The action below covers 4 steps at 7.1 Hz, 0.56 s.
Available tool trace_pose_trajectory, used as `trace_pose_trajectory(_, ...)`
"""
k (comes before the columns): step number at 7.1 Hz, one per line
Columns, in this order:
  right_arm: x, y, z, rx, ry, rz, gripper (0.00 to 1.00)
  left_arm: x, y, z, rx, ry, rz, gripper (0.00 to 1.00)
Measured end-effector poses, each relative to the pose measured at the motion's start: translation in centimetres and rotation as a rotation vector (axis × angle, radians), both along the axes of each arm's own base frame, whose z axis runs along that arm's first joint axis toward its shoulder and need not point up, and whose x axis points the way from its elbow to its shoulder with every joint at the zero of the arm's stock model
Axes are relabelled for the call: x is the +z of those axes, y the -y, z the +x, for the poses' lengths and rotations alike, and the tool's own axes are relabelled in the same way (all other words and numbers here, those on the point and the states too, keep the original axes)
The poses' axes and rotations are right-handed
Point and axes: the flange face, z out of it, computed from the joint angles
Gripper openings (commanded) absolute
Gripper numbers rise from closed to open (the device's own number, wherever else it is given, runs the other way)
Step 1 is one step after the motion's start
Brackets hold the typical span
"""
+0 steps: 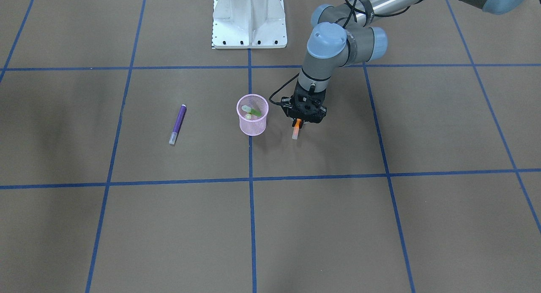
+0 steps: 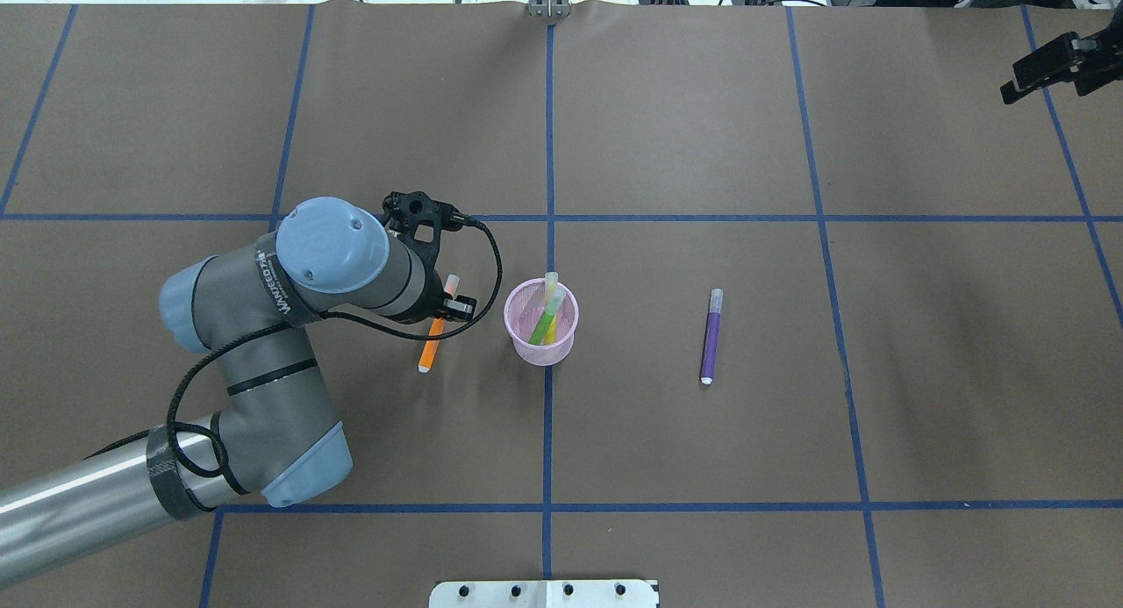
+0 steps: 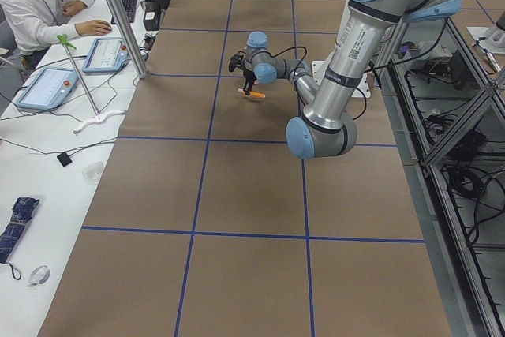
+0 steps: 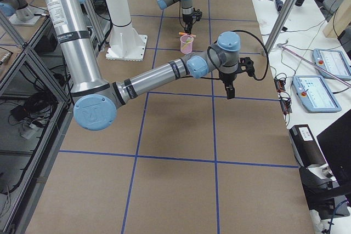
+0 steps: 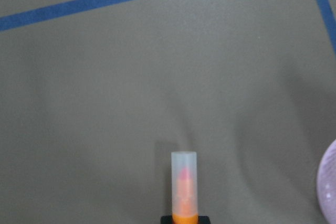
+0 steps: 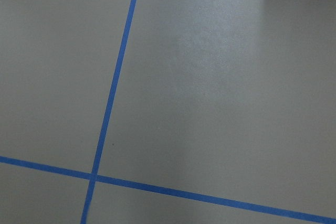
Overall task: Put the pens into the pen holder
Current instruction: 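Lift the orange marker and carry it over the pink cup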
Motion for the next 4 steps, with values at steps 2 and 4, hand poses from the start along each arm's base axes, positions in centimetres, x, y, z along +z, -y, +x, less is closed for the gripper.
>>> trace_pose_trajectory(2,-0.1,0.0,0.0,0.001,0.001,0.001,1.00,-5.2,-1.0,-4.5,-0.049,-0.119,0.177,0.00)
trace_pose_trajectory(4,-0.2,0.0,0.0,0.000,0.001,0.003,1.00,-8.2,-2.3,-7.2,-0.099,-0.327,0.357,0.00)
